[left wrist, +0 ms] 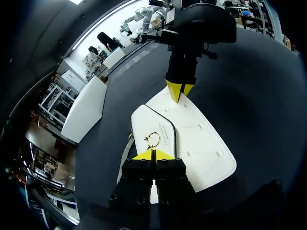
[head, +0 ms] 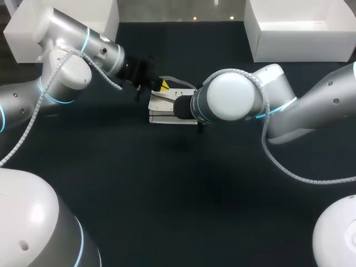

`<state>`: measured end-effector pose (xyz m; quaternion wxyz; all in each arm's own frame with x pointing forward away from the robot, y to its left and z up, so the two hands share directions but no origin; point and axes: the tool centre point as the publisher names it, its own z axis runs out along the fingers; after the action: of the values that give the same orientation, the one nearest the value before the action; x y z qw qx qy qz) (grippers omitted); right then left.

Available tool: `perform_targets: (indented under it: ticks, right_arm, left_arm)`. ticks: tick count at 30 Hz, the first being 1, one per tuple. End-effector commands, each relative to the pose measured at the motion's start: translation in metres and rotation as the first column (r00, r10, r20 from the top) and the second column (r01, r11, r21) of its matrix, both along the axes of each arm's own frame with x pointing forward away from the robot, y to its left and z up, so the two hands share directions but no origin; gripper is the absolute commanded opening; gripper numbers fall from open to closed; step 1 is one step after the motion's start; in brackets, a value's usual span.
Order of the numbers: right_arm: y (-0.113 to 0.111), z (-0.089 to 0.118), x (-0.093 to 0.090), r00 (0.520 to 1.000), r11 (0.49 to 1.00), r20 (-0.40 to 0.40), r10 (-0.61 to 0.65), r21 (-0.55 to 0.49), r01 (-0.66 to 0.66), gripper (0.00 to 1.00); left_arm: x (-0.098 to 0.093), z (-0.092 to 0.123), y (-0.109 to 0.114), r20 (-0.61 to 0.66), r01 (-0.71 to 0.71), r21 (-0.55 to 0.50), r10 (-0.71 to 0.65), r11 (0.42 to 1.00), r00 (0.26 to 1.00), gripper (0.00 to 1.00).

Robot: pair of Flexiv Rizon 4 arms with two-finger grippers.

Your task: Pick up the bag, open it, inspect its contents, close it, and place it on the opposite side

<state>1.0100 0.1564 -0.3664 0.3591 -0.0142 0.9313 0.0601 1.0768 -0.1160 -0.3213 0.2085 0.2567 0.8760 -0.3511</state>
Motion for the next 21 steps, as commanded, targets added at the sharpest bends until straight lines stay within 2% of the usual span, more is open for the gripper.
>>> perform_targets:
  ticks: [1, 2, 3, 4, 5, 6, 7, 13, 21]
  right_arm:
    - [0.000, -0.002, 0.000, 1.000, 1.000, 0.005, 0.002, 0.003, -0.002, 0.00]
    - [0.000, -0.002, 0.000, 1.000, 1.000, 0.005, 0.002, 0.003, -0.002, 0.00]
    - [0.000, -0.002, 0.000, 1.000, 1.000, 0.005, 0.002, 0.003, -0.002, 0.00]
    - [0.000, -0.002, 0.000, 1.000, 1.000, 0.005, 0.002, 0.003, -0.002, 0.00]
    - [0.000, -0.002, 0.000, 1.000, 1.000, 0.005, 0.002, 0.003, -0.002, 0.00]
    - [0.000, -0.002, 0.000, 1.000, 1.000, 0.005, 0.002, 0.003, -0.002, 0.00]
    - [0.000, -0.002, 0.000, 1.000, 1.000, 0.005, 0.002, 0.003, -0.002, 0.00]
    - [0.000, -0.002, 0.000, 1.000, 1.000, 0.005, 0.002, 0.003, -0.002, 0.00]
    - [0.000, -0.002, 0.000, 1.000, 1.000, 0.005, 0.002, 0.003, -0.002, 0.00]
  left_arm:
    - [0.001, 0.006, 0.001, 0.002, 0.009, -0.001, -0.009, 1.000, 1.000, 0.00]
    - [0.000, 0.006, 0.001, 0.006, 0.013, -0.002, -0.013, 1.000, 1.000, 0.00]
    - [-0.002, 0.007, 0.002, 0.010, 0.017, -0.003, -0.017, 1.000, 1.000, 0.05]
    - [-0.004, 0.007, 0.002, 0.024, 0.022, -0.007, -0.022, 1.000, 0.999, 0.17]
    - [-0.007, 0.007, 0.003, 0.038, 0.020, -0.018, -0.020, 1.000, 0.999, 0.33]
    - [-0.010, 0.006, 0.004, 0.057, 0.010, -0.030, -0.008, 1.000, 0.998, 0.43]
    - [-0.011, 0.005, 0.004, 0.066, 0.011, -0.035, -0.009, 0.999, 0.998, 0.45]
    - [-0.019, -0.006, 0.005, 0.084, 0.005, -0.033, -0.002, 0.999, 0.996, 0.51]
    - [-0.018, -0.016, -0.001, 0.070, 0.011, -0.006, -0.011, 1.000, 0.997, 0.48]
